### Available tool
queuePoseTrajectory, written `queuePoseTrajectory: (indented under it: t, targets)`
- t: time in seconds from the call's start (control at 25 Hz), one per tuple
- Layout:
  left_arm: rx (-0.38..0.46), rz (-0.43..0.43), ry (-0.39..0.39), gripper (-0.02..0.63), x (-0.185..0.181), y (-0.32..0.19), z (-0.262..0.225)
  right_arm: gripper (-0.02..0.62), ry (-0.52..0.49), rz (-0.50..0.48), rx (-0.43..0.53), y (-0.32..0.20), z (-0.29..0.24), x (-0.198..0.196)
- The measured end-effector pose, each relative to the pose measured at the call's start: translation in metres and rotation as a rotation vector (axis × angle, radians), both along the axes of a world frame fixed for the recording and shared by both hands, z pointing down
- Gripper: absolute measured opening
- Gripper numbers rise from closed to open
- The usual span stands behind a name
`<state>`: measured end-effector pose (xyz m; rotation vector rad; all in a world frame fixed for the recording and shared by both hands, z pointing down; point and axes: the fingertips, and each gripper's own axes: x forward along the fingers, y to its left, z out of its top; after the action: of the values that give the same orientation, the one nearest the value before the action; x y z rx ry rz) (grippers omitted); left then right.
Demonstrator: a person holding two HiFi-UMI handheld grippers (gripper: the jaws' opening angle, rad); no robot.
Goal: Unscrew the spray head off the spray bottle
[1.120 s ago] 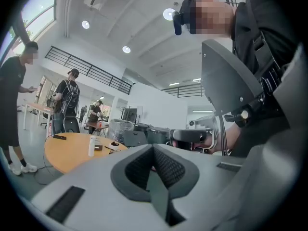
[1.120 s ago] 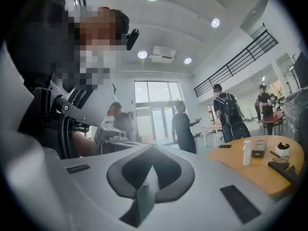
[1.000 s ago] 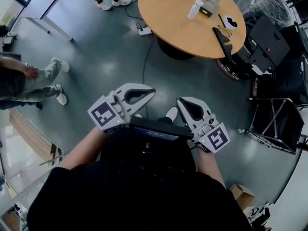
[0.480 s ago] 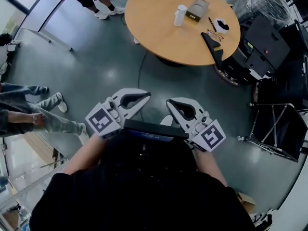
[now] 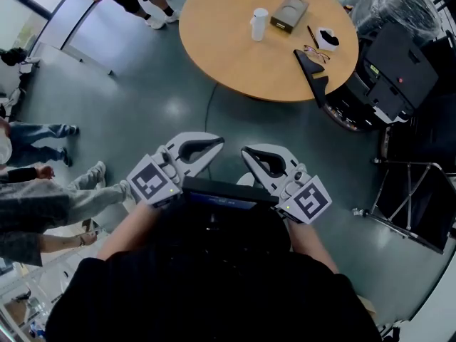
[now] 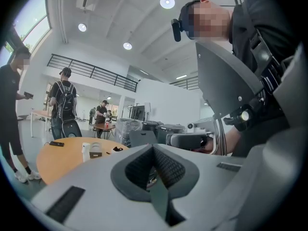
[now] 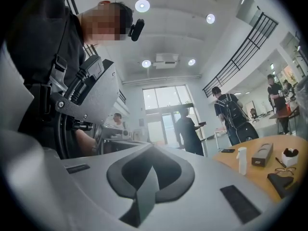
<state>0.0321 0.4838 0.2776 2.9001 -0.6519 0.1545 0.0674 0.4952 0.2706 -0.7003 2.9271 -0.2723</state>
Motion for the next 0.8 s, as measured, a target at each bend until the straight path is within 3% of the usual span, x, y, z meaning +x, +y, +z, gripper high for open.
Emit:
queuePoseTrajectory:
  t: [0.2, 0.44, 0.8]
  targets:
    - [0.001, -0.025, -0.009, 0.002, -0.003, 0.015, 0.006, -0.006, -0.012, -0.017, 0.002, 0.013, 0.004, -0.004]
    - [-0.009, -0.007, 0.004, 0.002, -0.016, -0.012, 0.009, -0.006, 0.007, -0.001, -0.009, -0.016, 0.011, -0.013]
    - [0.001, 0.064, 0.028, 0.002, -0.096, -0.084, 0.013, -0.006, 0.054, 0.083, -0.02, -0.085, 0.011, -0.09]
